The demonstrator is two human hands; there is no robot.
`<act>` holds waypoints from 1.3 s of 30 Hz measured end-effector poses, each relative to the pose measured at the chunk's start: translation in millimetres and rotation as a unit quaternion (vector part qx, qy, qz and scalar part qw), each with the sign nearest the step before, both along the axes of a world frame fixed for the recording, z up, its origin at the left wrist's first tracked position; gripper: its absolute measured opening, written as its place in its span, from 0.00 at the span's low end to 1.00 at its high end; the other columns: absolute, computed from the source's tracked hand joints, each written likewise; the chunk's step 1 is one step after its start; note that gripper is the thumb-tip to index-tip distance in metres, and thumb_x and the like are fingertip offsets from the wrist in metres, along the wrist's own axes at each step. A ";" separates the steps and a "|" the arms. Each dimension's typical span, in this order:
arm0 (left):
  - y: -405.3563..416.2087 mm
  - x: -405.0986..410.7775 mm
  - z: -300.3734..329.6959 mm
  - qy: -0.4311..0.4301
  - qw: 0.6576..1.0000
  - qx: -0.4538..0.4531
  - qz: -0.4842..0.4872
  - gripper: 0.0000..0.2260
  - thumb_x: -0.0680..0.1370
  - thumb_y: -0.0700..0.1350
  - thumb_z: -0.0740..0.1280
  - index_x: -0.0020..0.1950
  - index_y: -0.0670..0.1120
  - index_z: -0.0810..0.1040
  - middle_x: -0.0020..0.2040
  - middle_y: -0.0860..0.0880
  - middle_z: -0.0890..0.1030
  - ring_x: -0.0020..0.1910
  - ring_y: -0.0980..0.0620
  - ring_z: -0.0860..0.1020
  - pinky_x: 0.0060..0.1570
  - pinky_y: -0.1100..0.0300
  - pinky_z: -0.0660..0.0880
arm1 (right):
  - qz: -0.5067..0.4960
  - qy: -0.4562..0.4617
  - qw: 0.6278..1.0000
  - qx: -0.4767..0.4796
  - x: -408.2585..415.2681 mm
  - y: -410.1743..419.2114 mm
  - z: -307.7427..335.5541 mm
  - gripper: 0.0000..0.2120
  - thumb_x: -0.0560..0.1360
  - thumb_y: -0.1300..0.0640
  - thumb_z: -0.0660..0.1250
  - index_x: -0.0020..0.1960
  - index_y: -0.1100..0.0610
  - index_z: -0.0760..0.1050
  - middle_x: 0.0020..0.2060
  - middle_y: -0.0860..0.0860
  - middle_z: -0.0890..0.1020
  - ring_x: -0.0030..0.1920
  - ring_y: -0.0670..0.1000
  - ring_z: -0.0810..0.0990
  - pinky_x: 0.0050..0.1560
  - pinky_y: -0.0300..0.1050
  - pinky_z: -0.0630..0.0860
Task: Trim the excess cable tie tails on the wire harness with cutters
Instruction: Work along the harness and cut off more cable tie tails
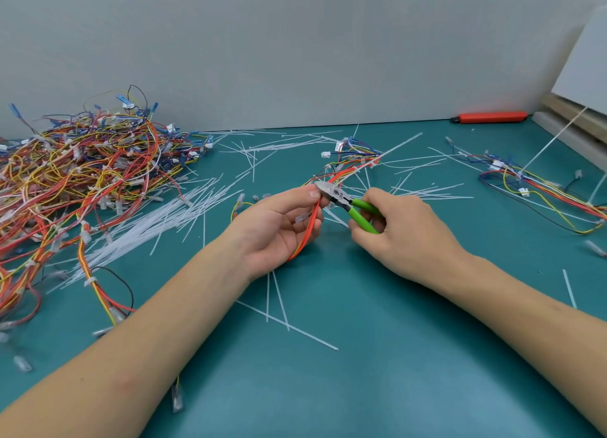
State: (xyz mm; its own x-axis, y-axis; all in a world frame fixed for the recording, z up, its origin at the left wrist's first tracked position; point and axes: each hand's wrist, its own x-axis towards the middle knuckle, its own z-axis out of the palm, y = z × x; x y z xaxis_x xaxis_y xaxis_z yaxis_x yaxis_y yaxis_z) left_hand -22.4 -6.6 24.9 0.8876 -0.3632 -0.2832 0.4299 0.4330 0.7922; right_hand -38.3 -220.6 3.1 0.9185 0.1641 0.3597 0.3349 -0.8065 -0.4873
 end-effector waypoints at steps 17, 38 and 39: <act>-1.1 -1.6 1.0 -0.005 1.000 0.005 0.001 0.12 0.71 0.39 0.74 0.54 0.42 0.85 0.44 0.46 0.84 0.37 0.54 0.79 0.36 0.63 0.79 | 0.036 -0.013 0.999 0.008 2.5 -2.2 1.8 0.12 0.75 0.43 0.72 0.53 0.46 0.74 0.42 0.41 0.77 0.45 0.44 0.75 0.46 0.46 0.74; -2.1 -5.1 3.2 -0.012 1.000 0.019 0.000 0.14 0.72 0.40 0.73 0.58 0.42 0.82 0.43 0.47 0.84 0.37 0.54 0.79 0.35 0.62 0.79 | -0.005 -0.031 1.000 0.002 -3.3 -0.6 1.2 0.14 0.74 0.46 0.70 0.40 0.51 0.68 0.28 0.46 0.74 0.32 0.51 0.73 0.35 0.51 0.76; -1.8 -5.0 3.3 -0.013 1.000 0.021 -0.001 0.14 0.71 0.40 0.73 0.57 0.43 0.83 0.44 0.47 0.84 0.37 0.54 0.79 0.35 0.62 0.79 | -0.006 -0.040 0.999 0.002 -3.4 -0.5 1.9 0.14 0.74 0.46 0.71 0.40 0.51 0.68 0.28 0.47 0.73 0.32 0.52 0.73 0.34 0.51 0.75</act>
